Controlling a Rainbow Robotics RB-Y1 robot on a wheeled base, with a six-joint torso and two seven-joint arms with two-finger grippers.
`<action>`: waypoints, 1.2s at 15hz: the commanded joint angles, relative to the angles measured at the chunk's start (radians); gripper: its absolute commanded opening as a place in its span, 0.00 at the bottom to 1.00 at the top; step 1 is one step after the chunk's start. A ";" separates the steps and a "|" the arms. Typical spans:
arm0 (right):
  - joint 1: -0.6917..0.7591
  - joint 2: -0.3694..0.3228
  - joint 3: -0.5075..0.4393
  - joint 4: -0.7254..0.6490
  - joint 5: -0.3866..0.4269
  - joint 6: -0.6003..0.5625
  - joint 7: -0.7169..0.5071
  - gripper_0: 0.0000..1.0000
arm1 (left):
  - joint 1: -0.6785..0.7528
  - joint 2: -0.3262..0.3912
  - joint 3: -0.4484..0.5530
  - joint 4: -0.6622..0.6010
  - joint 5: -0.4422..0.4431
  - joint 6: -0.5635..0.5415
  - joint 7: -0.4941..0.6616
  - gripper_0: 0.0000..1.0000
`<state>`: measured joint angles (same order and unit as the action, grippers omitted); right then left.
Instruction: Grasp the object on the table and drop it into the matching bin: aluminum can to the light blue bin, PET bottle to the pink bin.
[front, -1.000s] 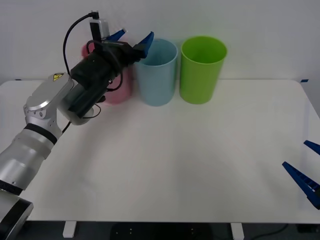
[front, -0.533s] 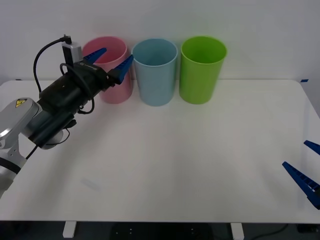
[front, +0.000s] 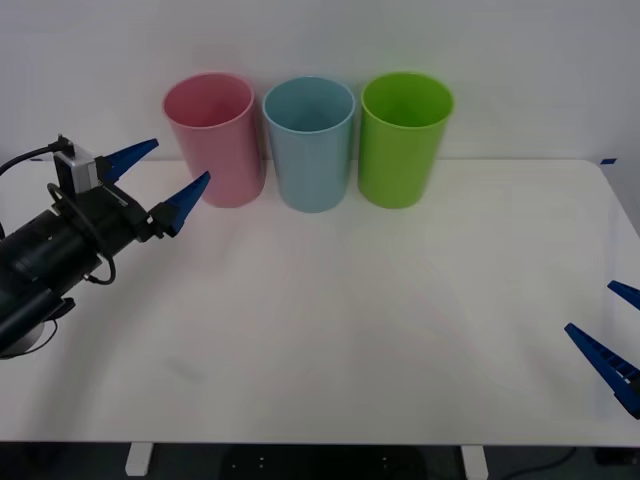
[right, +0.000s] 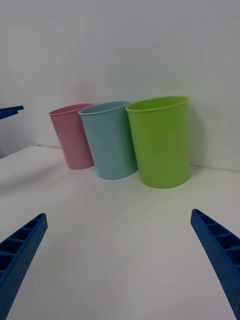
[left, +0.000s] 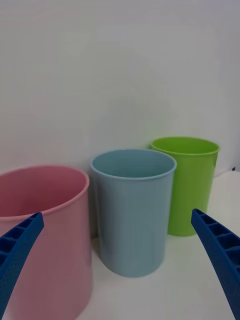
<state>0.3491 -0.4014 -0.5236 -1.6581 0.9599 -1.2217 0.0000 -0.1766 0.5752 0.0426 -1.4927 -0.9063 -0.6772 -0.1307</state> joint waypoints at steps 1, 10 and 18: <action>0.000 0.000 0.000 0.000 0.000 0.000 0.000 1.00 | 0.052 0.026 0.088 0.000 -0.049 -0.107 0.022 1.00; 0.000 0.000 0.000 0.000 0.000 0.000 0.000 1.00 | 0.304 0.041 0.388 -0.169 -0.237 -0.297 0.241 1.00; 0.000 0.000 0.000 0.000 0.000 0.000 0.000 1.00 | 0.488 0.040 0.428 -0.244 -0.201 -0.297 0.263 1.00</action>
<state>0.3491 -0.4014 -0.5236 -1.6581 0.9599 -1.2217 0.0001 0.3032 0.6153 0.4709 -1.7363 -1.1127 -0.9753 0.1309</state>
